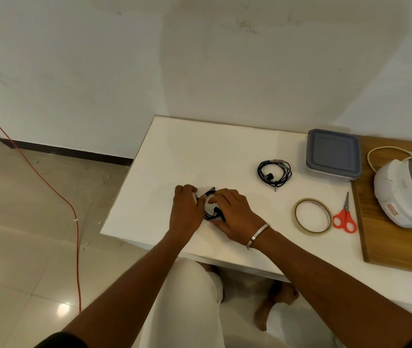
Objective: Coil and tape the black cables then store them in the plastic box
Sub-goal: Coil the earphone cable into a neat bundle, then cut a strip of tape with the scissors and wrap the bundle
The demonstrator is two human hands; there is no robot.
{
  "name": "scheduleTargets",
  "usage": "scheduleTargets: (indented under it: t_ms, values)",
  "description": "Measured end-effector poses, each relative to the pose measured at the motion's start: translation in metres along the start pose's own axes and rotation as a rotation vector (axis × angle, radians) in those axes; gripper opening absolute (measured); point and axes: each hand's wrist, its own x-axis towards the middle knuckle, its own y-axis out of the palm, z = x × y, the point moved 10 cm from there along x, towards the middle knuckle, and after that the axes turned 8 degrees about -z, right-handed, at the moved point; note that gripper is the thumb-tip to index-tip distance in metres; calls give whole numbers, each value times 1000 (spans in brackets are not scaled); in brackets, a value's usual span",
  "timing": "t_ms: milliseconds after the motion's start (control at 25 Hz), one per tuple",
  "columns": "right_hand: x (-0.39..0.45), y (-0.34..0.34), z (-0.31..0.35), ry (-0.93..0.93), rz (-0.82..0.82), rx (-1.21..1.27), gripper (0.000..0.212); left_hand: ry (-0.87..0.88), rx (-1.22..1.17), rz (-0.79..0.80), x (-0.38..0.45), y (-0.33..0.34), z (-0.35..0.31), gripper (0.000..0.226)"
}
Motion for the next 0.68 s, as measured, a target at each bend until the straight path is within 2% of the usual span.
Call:
scheduleTargets:
  t_ms: [200, 320, 400, 680]
  values:
    - [2, -16, -8, 42, -59, 0, 31, 44, 27, -33, 2, -8, -3, 27]
    - [3, -15, -19, 110, 31, -84, 55, 128, 176, -76, 1, -11, -16, 28]
    - [1, -14, -28, 156, 86, -130, 64, 202, 248, -92, -3, -8, -32, 31]
    - [-27, -45, -66, 292, 116, -213, 62, 398, 266, -41, -29, 27, -98, 37]
